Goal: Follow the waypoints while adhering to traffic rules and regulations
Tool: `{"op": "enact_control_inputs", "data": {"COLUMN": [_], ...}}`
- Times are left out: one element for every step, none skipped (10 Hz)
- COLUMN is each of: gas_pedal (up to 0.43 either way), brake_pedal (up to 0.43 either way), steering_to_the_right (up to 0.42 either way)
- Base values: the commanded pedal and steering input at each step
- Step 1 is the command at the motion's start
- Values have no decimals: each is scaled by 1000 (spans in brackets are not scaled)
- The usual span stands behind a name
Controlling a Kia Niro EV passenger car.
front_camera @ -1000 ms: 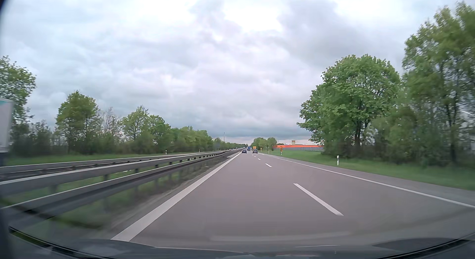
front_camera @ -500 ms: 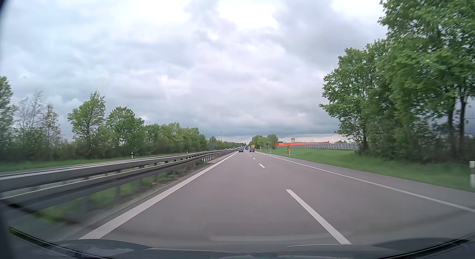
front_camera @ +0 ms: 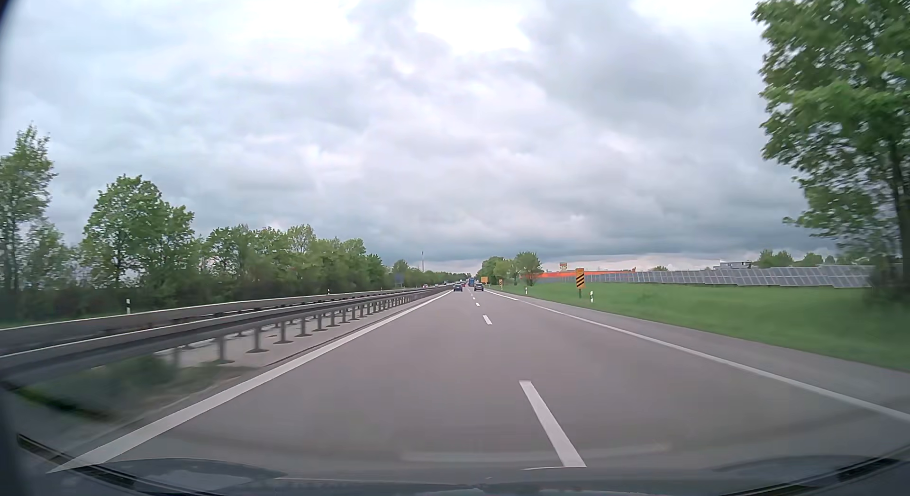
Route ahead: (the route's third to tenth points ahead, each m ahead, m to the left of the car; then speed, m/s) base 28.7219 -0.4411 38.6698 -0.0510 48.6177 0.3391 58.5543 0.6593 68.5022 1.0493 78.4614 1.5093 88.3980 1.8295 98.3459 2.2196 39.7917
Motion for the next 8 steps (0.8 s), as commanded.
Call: {"op": "enact_control_inputs", "data": {"gas_pedal": [311,311,311,311,311,311,311,311], "brake_pedal": [12,12,12,12,12,12,12,12], "steering_to_the_right": [-1,-2,-3,-2,-3,-3,-4,-4]}}
